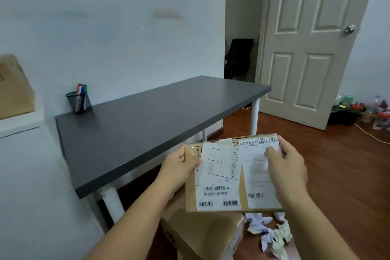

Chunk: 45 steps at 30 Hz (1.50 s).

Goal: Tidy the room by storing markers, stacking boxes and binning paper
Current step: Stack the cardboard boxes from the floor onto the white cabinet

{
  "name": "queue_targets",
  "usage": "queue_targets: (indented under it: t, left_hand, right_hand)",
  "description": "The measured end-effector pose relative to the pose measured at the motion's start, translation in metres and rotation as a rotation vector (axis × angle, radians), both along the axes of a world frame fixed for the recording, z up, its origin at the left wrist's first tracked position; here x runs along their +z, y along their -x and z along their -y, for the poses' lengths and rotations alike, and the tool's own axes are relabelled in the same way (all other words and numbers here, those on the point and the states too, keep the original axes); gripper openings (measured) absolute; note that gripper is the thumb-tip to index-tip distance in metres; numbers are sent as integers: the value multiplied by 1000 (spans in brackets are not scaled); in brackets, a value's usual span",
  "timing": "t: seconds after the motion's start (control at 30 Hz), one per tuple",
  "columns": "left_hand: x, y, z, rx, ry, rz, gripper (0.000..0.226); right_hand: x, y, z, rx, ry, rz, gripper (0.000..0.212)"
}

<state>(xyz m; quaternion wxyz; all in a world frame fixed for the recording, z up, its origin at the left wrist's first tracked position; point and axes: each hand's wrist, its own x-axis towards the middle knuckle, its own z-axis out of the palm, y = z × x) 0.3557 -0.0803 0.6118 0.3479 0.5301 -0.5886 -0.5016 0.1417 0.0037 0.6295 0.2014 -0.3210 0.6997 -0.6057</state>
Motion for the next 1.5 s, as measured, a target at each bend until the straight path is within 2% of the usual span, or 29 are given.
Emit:
queue_targets:
  t: [0.13,0.2,0.33,0.43,0.6,0.8,0.9,1.17,1.37,1.5]
  left_hand:
    - [27,11,-3,-36,30,-111,31]
    - [45,14,-5,-42,81,-155,21]
    - [79,16,-9,-90,165,-330,43]
    - [105,9,-12,-90,267,-404,73]
    - [150,-30,-20,29,504,-455,72]
    - [202,-115,-39,147,858,-481,61]
    - [223,-165,-45,246,987,-445,61]
    - [275,-337,-66,538,1182,-361,61]
    - [294,-446,-83,751,1301,-385,64]
    - [304,-515,-96,801,1346,-390,64]
  right_hand:
    - [24,-3,-17,-98,49,-51,51]
    - [37,-8,-26,-139,101,-56,51]
    - [59,-27,-43,-229,249,-56,57]
    - [70,-49,-50,-271,397,-73,60]
    - [92,-102,-49,-256,709,-18,59]
    - [111,-174,-19,-96,1053,109,63]
    - [121,-208,10,69,1160,163,63]
    - [198,-374,57,453,1298,280,60]
    - [240,-492,66,660,1283,369,62]
    - [256,-564,65,756,1267,379,59]
